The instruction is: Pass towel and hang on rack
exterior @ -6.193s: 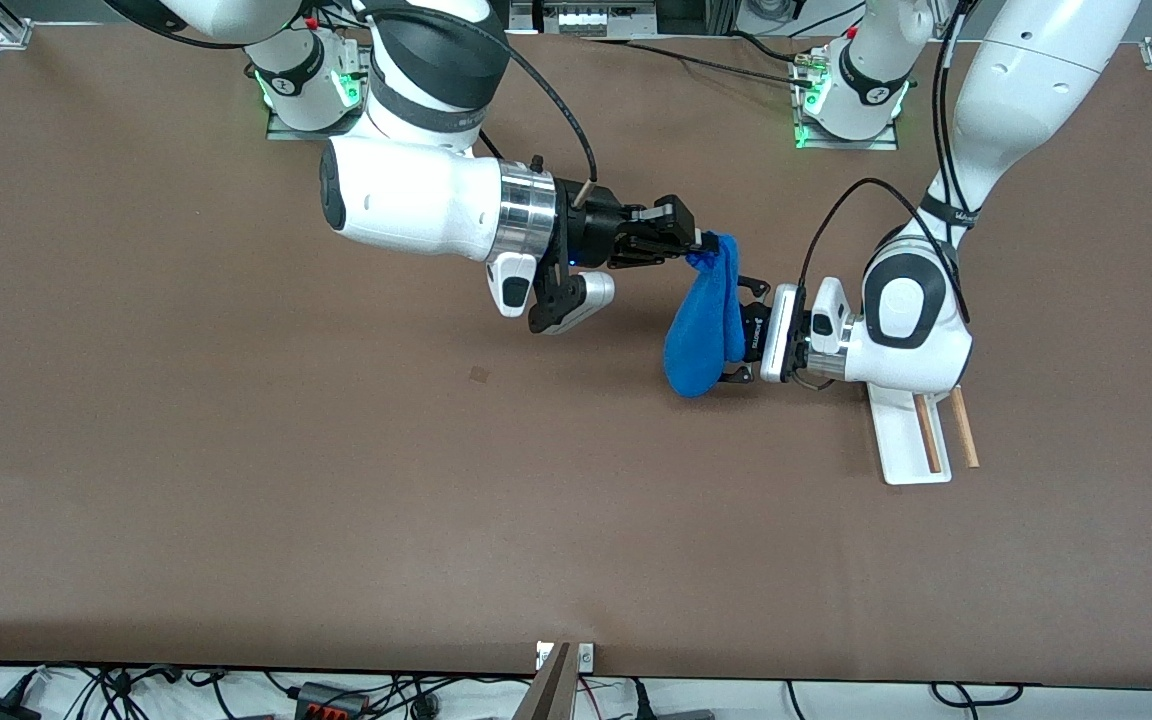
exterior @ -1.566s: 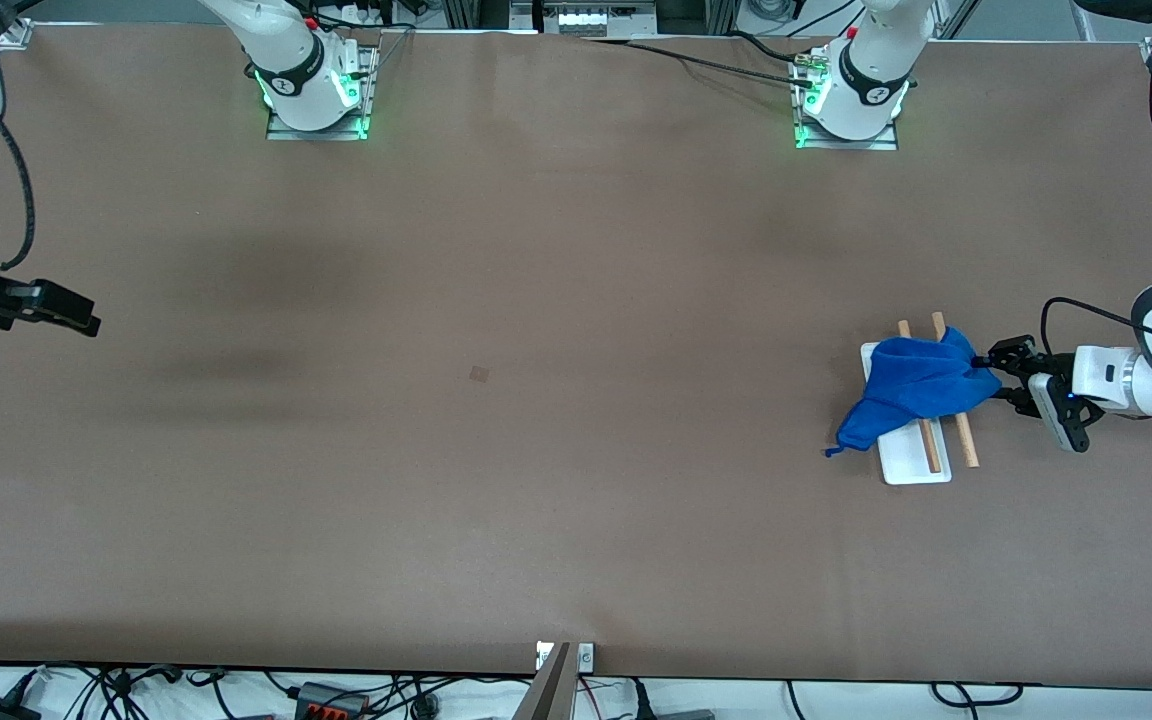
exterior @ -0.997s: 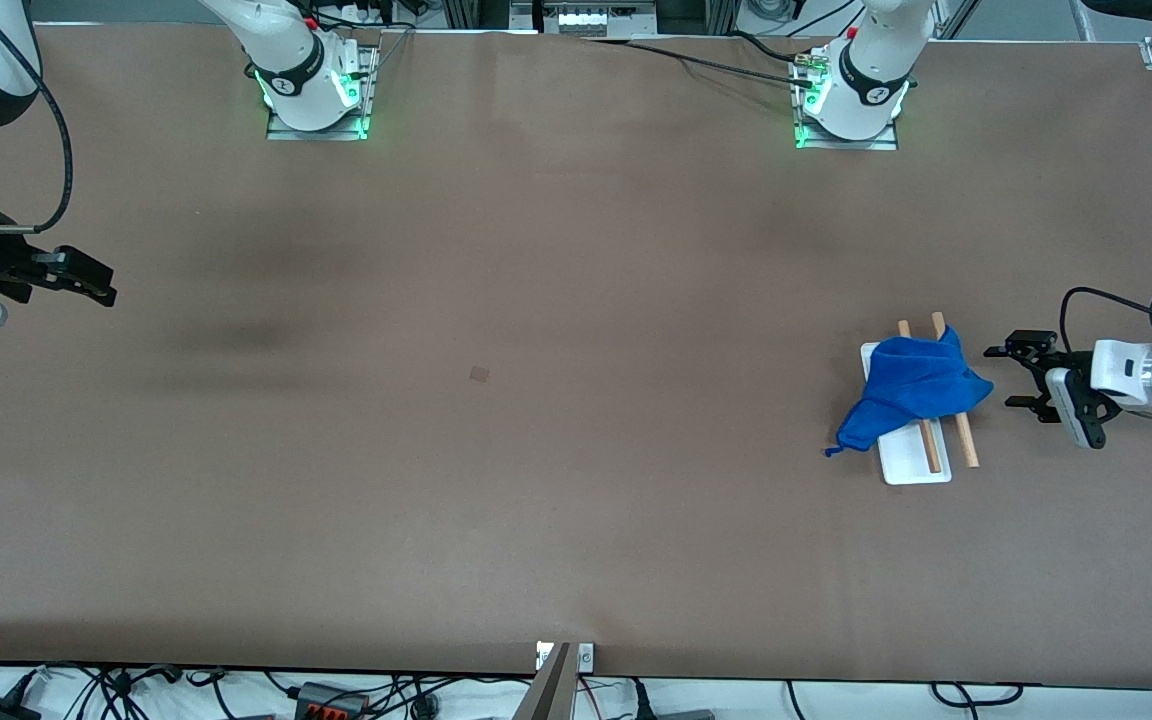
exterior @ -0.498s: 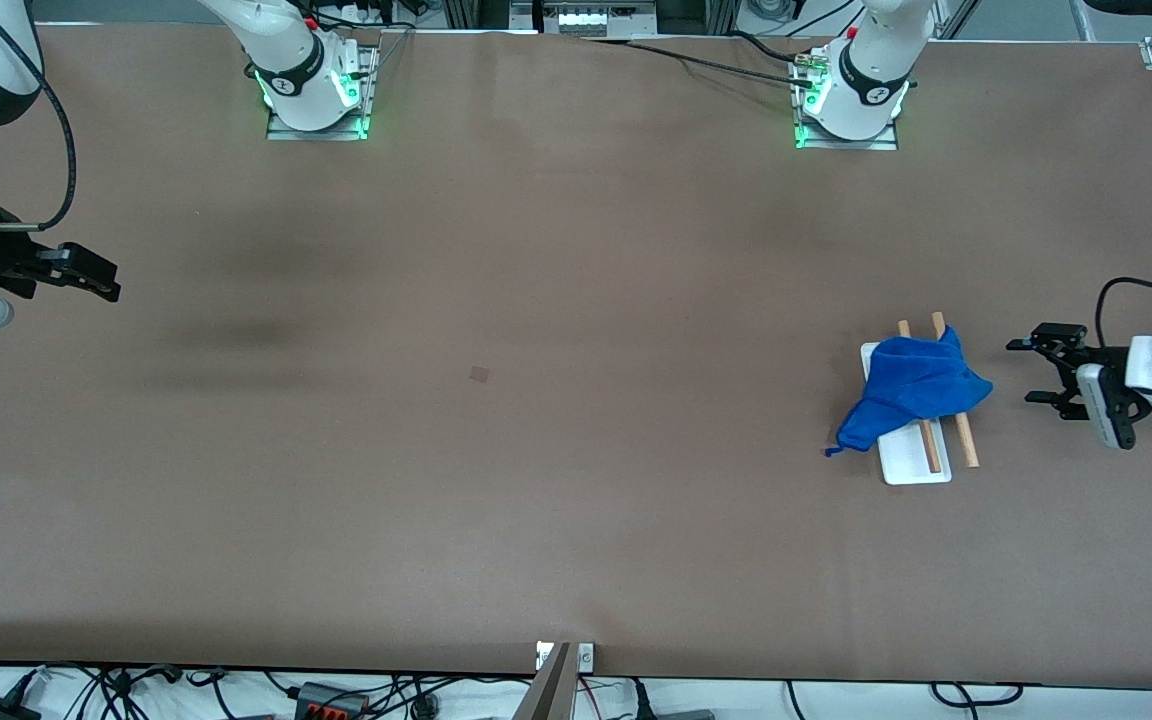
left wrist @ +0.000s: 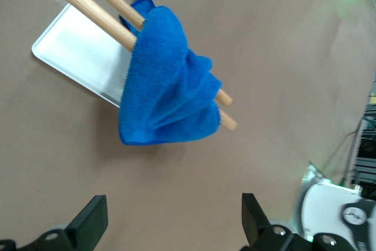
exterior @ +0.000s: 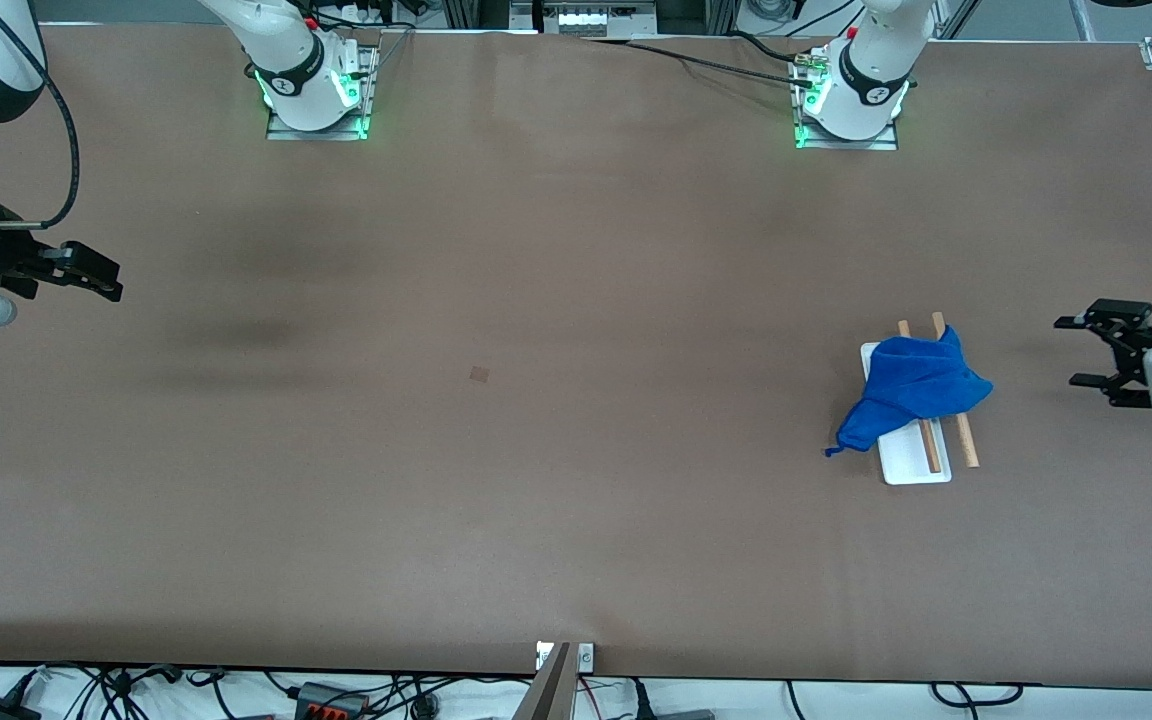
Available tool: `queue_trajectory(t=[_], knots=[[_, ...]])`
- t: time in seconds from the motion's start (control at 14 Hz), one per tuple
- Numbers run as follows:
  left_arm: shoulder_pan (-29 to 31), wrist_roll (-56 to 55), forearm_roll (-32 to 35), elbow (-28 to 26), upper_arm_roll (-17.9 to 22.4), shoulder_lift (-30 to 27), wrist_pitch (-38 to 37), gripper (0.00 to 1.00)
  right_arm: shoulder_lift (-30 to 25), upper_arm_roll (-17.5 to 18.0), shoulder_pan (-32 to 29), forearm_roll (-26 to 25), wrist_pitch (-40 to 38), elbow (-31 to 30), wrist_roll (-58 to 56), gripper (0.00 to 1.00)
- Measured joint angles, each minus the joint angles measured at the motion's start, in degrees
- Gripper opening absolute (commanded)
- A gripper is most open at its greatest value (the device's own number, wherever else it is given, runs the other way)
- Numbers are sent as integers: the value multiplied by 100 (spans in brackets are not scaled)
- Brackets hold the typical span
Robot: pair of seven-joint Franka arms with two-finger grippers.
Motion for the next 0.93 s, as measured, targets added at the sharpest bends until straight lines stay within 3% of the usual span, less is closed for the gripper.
queue_trajectory(t=[0.36,0.93], knots=[[-55,-686,156,419,-69,-314,-278,100,-16,36,57,0,0,5,-3,100],[-1012,-3342,431,446,-129,-983,-719,100,-30,28,58,0,12,10,-1,100]])
